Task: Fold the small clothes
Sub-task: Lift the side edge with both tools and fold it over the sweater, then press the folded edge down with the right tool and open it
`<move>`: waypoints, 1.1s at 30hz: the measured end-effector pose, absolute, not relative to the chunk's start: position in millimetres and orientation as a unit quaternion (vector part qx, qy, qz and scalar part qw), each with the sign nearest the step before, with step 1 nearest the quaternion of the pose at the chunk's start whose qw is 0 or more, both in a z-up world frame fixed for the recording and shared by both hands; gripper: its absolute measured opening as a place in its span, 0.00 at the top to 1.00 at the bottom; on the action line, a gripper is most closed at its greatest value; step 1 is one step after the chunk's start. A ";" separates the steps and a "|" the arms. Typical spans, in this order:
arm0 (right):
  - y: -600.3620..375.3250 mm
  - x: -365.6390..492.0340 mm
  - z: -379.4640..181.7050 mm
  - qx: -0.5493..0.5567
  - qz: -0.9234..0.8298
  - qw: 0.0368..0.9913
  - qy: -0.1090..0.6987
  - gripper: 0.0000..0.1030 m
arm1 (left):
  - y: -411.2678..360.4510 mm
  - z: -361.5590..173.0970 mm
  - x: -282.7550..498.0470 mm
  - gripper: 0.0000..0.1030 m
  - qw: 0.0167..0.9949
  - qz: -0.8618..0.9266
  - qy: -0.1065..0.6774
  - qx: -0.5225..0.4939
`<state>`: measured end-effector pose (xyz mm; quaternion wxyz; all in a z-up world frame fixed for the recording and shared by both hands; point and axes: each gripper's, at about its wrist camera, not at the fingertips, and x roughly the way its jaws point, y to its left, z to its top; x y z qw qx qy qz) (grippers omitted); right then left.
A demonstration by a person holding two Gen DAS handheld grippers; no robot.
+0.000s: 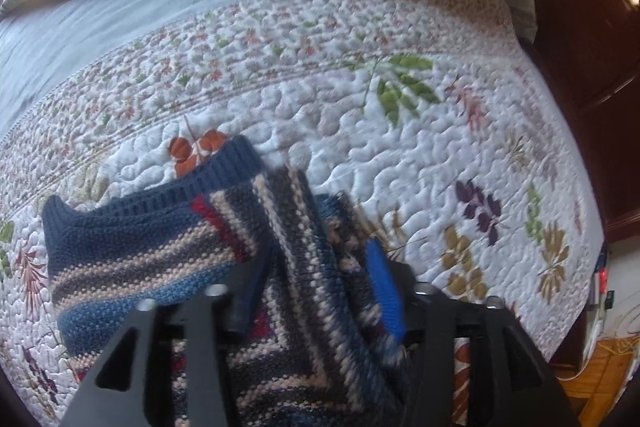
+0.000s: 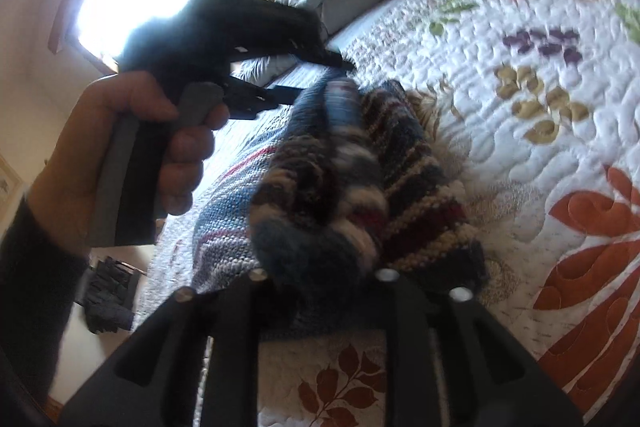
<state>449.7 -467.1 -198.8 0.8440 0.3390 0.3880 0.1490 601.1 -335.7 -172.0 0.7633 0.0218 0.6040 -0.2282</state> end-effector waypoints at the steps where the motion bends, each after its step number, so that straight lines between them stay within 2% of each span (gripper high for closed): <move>1: -470.6 450.7 -202.2 0.354 0.151 0.834 0.395 0.58 | -335.5 -167.4 601.0 0.27 0.768 -0.232 0.597 0.016; 2: -473.3 451.4 -205.5 0.369 0.157 0.825 0.398 0.43 | -334.9 -162.6 600.7 0.25 0.772 -0.235 0.590 0.010; 4: -478.8 451.9 -209.3 0.394 0.167 0.812 0.398 0.42 | -331.4 -153.0 600.5 0.24 0.778 -0.240 0.581 0.002; 9: -494.4 457.6 -207.5 0.432 0.194 0.786 0.398 0.30 | -295.3 -131.6 578.4 0.20 0.792 -0.259 0.552 -0.037; 12: -500.0 463.1 -210.3 0.444 0.212 0.772 0.403 0.26 | -266.0 -126.9 542.2 0.18 0.804 -0.266 0.531 -0.027; 15: -498.8 472.4 -213.1 0.452 0.230 0.756 0.414 0.25 | -240.1 -125.2 496.3 0.17 0.835 -0.238 0.495 0.025; 17: -497.1 483.1 -212.0 0.437 0.231 0.756 0.429 0.25 | -226.4 -129.0 464.6 0.14 0.854 -0.215 0.471 0.052; 22: -486.8 508.1 -198.6 0.362 0.226 0.764 0.484 0.25 | -206.8 -138.9 417.2 0.13 0.873 -0.213 0.433 0.074; 23: -483.0 513.6 -194.2 0.343 0.228 0.764 0.498 0.28 | -202.2 -140.2 411.8 0.13 0.876 -0.214 0.427 0.067; 25: -478.4 519.6 -185.9 0.315 0.226 0.767 0.511 0.44 | -193.4 -145.6 402.1 0.13 0.877 -0.226 0.422 0.041; 26: -477.0 522.1 -181.9 0.304 0.229 0.769 0.514 0.70 | -189.6 -149.7 399.0 0.13 0.875 -0.231 0.424 0.030; 29: -481.3 523.4 -167.8 0.276 0.226 0.781 0.513 0.77 | -187.2 -158.9 390.3 0.13 0.873 -0.233 0.427 0.031; 33: -497.2 517.7 -176.4 0.267 0.201 0.787 0.519 0.78 | -188.6 -171.2 381.1 0.13 0.873 -0.227 0.428 0.052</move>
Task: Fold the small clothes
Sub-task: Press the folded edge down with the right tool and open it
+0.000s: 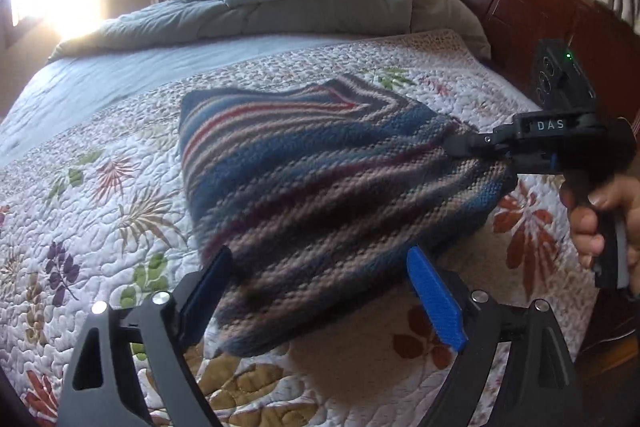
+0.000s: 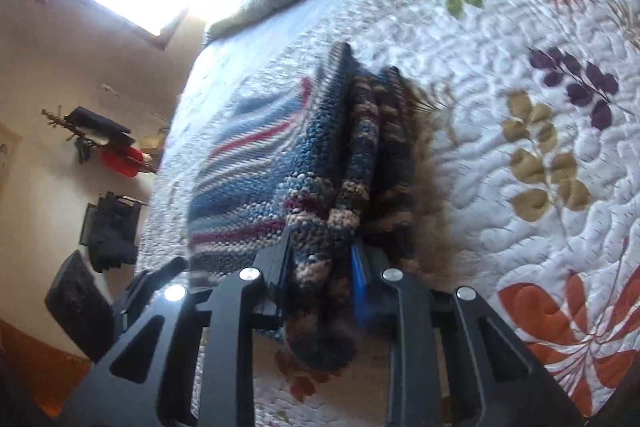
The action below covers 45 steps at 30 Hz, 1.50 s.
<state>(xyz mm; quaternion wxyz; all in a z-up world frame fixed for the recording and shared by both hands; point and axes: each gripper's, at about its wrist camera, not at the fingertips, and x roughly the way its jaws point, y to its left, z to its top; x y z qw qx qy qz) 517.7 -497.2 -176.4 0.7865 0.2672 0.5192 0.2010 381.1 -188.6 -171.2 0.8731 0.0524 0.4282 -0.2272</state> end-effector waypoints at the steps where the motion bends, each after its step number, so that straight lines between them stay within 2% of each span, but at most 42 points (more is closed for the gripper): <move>1: -499.5 517.9 -186.9 0.271 0.194 0.782 0.527 0.78 | -188.1 -174.1 380.6 0.13 0.871 -0.230 0.432 0.048; 4: -499.8 508.5 -202.1 0.268 0.202 0.780 0.529 0.77 | -190.2 -177.8 377.8 0.13 0.871 -0.225 0.432 0.060; 7: -500.9 508.9 -195.6 0.271 0.229 0.779 0.518 0.67 | -193.6 -178.4 374.3 0.13 0.875 -0.220 0.424 0.082; 9: -502.8 511.9 -188.2 0.270 0.240 0.777 0.516 0.46 | -195.3 -177.5 372.2 0.13 0.878 -0.218 0.417 0.093; 10: -502.9 518.1 -186.3 0.273 0.243 0.774 0.517 0.42 | -195.6 -176.7 371.6 0.13 0.879 -0.218 0.414 0.097; 15: -495.0 545.0 -187.7 0.280 0.246 0.755 0.540 0.36 | -194.9 -173.4 371.9 0.13 0.882 -0.215 0.405 0.107; 16: -491.9 549.3 -189.9 0.277 0.248 0.750 0.547 0.39 | -193.9 -173.8 372.6 0.13 0.882 -0.215 0.406 0.105; 17: -492.0 551.5 -190.2 0.273 0.243 0.751 0.550 0.58 | -192.5 -174.8 373.5 0.13 0.881 -0.216 0.407 0.104; 18: -490.9 552.6 -189.6 0.267 0.239 0.752 0.554 0.66 | -191.7 -176.1 373.8 0.13 0.880 -0.216 0.409 0.104; 21: -487.6 545.2 -175.0 0.233 0.229 0.774 0.542 0.74 | -185.5 -181.3 375.2 0.13 0.878 -0.216 0.415 0.103; 23: -495.2 535.7 -170.5 0.236 0.217 0.784 0.531 0.75 | -181.5 -186.5 378.1 0.13 0.875 -0.215 0.422 0.100; 26: -496.6 533.5 -188.1 0.224 0.191 0.783 0.548 0.73 | -178.2 -197.3 383.1 0.13 0.866 -0.216 0.441 0.091; 28: -494.4 533.0 -189.1 0.221 0.199 0.784 0.545 0.68 | -175.8 -201.6 384.7 0.13 0.862 -0.216 0.450 0.083; 30: -496.8 534.0 -177.3 0.230 0.203 0.787 0.536 0.58 | -174.1 -199.8 382.5 0.13 0.863 -0.218 0.447 0.085; 32: -503.6 536.9 -160.5 0.222 0.190 0.804 0.518 0.56 | -172.5 -198.0 380.8 0.13 0.865 -0.220 0.443 0.085; 33: -504.9 540.2 -155.8 0.217 0.184 0.810 0.513 0.51 | -171.9 -197.5 381.3 0.13 0.866 -0.219 0.442 0.085; 38: -484.6 572.6 -150.7 0.199 0.189 0.810 0.518 0.50 | -175.6 -200.1 380.6 0.13 0.864 -0.219 0.445 0.085; 41: -468.0 595.4 -164.3 0.182 0.183 0.799 0.544 0.44 | -178.4 -201.7 380.2 0.12 0.864 -0.219 0.445 0.090; 42: -463.5 600.2 -167.2 0.175 0.181 0.798 0.548 0.46 | -178.7 -201.3 381.5 0.12 0.864 -0.219 0.444 0.091; 43: -460.9 601.7 -169.8 0.170 0.183 0.797 0.550 0.54 | -178.1 -201.6 381.7 0.12 0.864 -0.219 0.444 0.090; 44: -459.3 602.5 -172.6 0.166 0.185 0.796 0.551 0.82 | -177.5 -201.9 382.2 0.12 0.864 -0.219 0.445 0.089; 45: -458.0 604.2 -175.0 0.163 0.190 0.794 0.554 0.88 | -179.0 -202.7 382.4 0.12 0.864 -0.218 0.446 0.089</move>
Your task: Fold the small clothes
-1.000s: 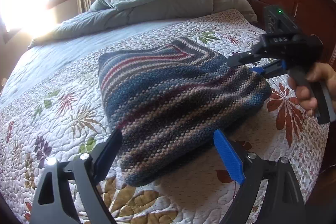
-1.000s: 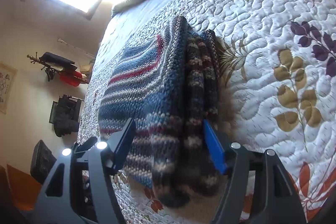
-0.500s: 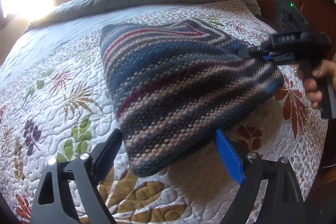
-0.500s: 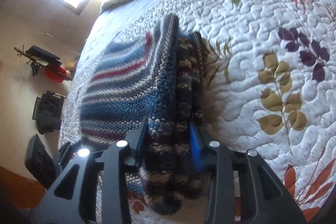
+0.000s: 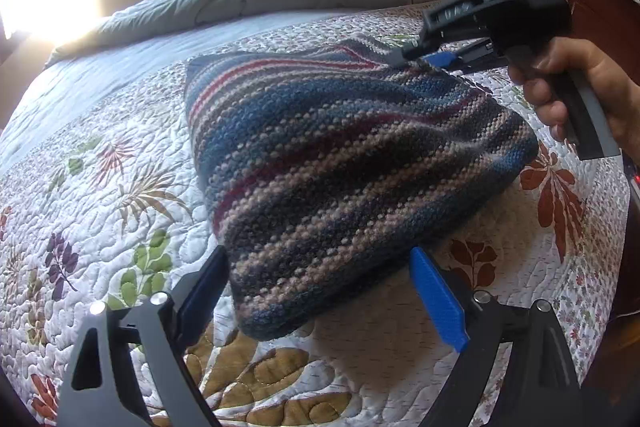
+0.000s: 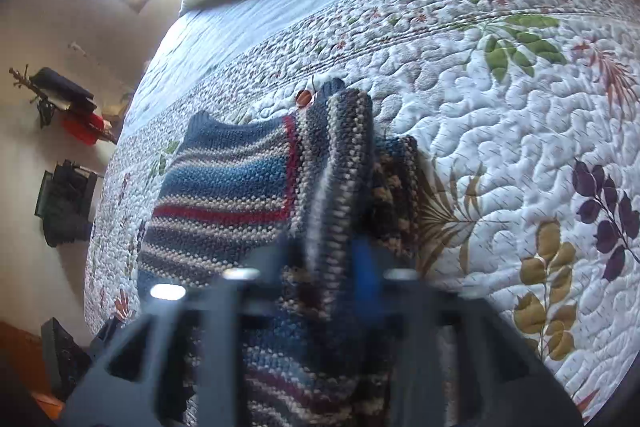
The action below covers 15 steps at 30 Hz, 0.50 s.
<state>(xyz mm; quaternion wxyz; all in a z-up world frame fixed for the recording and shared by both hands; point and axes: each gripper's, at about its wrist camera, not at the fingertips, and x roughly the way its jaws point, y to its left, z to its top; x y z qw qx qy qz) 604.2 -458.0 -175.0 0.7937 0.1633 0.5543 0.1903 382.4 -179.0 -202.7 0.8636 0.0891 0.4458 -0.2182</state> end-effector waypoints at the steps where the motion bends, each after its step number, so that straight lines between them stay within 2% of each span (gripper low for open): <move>1: -458.6 603.4 -174.2 0.159 0.189 0.797 0.551 0.88 | -178.9 -203.4 382.3 0.12 0.863 -0.218 0.446 0.089; 4: -472.2 595.8 -165.2 0.162 0.175 0.819 0.523 0.90 | -179.5 -205.4 383.0 0.12 0.861 -0.219 0.450 0.088; 6: -481.3 598.7 -178.6 0.170 0.158 0.814 0.533 0.90 | -179.5 -208.4 383.4 0.12 0.860 -0.220 0.452 0.087; 9: -473.4 594.0 -184.9 0.157 0.179 0.812 0.533 0.87 | -179.8 -211.1 385.3 0.12 0.858 -0.220 0.457 0.083; 11: -473.0 592.3 -181.0 0.164 0.186 0.809 0.533 0.78 | -178.8 -211.7 385.9 0.12 0.858 -0.219 0.458 0.082; 14: -473.6 595.4 -171.5 0.161 0.189 0.811 0.530 0.50 | -176.8 -211.7 386.2 0.12 0.858 -0.219 0.458 0.085; 15: -476.8 597.8 -165.2 0.161 0.186 0.815 0.525 0.49 | -176.8 -212.1 386.8 0.12 0.857 -0.219 0.458 0.085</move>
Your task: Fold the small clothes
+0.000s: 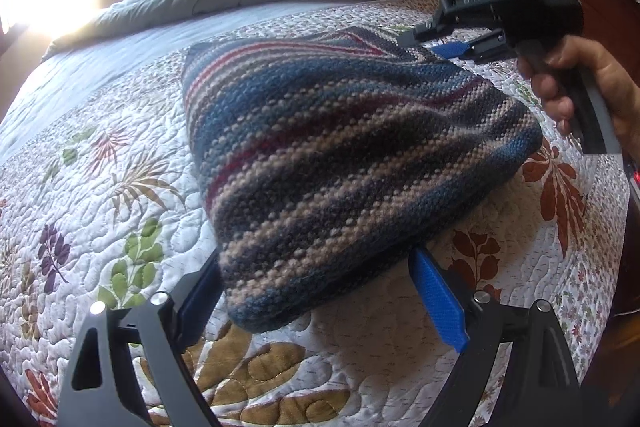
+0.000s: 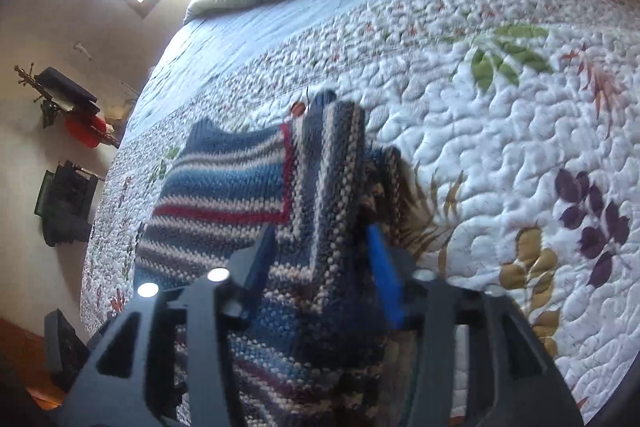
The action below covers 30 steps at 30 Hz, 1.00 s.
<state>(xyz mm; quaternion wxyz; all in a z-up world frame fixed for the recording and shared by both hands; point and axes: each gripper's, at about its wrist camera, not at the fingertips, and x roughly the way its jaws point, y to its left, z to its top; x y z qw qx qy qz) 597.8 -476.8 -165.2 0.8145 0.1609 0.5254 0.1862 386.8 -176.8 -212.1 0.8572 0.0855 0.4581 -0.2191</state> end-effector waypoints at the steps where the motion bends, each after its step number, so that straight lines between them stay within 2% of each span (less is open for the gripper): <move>1: -479.1 600.0 -161.0 0.165 0.186 0.817 0.521 0.48 | -178.0 -212.2 384.7 0.12 0.857 -0.219 0.458 0.086; 3: -485.7 609.0 -154.7 0.182 0.180 0.819 0.514 0.45 | -178.4 -213.1 382.5 0.12 0.858 -0.218 0.458 0.087; 7: -486.6 636.1 -154.3 0.205 0.173 0.811 0.520 0.45 | -179.0 -213.9 380.4 0.12 0.859 -0.218 0.456 0.086; 15: -453.5 671.9 -172.8 0.168 0.168 0.799 0.552 0.46 | -180.8 -218.1 383.0 0.12 0.856 -0.218 0.460 0.087; 16: -450.9 672.5 -174.8 0.162 0.168 0.799 0.554 0.50 | -181.2 -218.4 384.1 0.12 0.856 -0.218 0.461 0.086; 17: -449.4 673.3 -176.7 0.155 0.169 0.799 0.556 0.68 | -181.4 -218.7 384.2 0.12 0.855 -0.219 0.462 0.085; 18: -449.0 674.1 -177.7 0.146 0.167 0.799 0.558 0.76 | -181.2 -219.3 384.7 0.12 0.855 -0.219 0.463 0.083; 19: -451.3 673.9 -179.2 0.147 0.163 0.800 0.558 0.76 | -180.9 -219.7 384.9 0.12 0.855 -0.219 0.463 0.082; 20: -455.7 674.4 -179.7 0.151 0.156 0.802 0.557 0.76 | -180.8 -220.2 384.9 0.12 0.855 -0.220 0.463 0.083; 21: -461.7 674.4 -179.7 0.155 0.147 0.805 0.553 0.66 | -180.2 -220.6 384.4 0.12 0.854 -0.221 0.463 0.082; 22: -465.2 674.9 -181.1 0.159 0.145 0.805 0.552 0.50 | -180.2 -220.8 383.9 0.12 0.854 -0.221 0.464 0.081; 23: -467.4 674.9 -182.8 0.166 0.147 0.804 0.552 0.43 | -180.1 -221.2 383.3 0.12 0.854 -0.222 0.464 0.081; 26: -462.7 674.8 -188.9 0.176 0.174 0.793 0.557 0.45 | -180.7 -223.5 382.1 0.12 0.853 -0.219 0.466 0.083; 27: -459.0 674.3 -191.1 0.175 0.179 0.791 0.559 0.62 | -180.8 -224.4 382.4 0.12 0.853 -0.217 0.467 0.082; 28: -454.5 674.5 -192.6 0.164 0.178 0.791 0.561 0.75 | -180.9 -225.5 382.8 0.12 0.853 -0.216 0.468 0.083; 30: -451.7 672.0 -184.7 0.142 0.159 0.812 0.543 0.90 | -180.3 -227.8 385.5 0.12 0.851 -0.215 0.473 0.077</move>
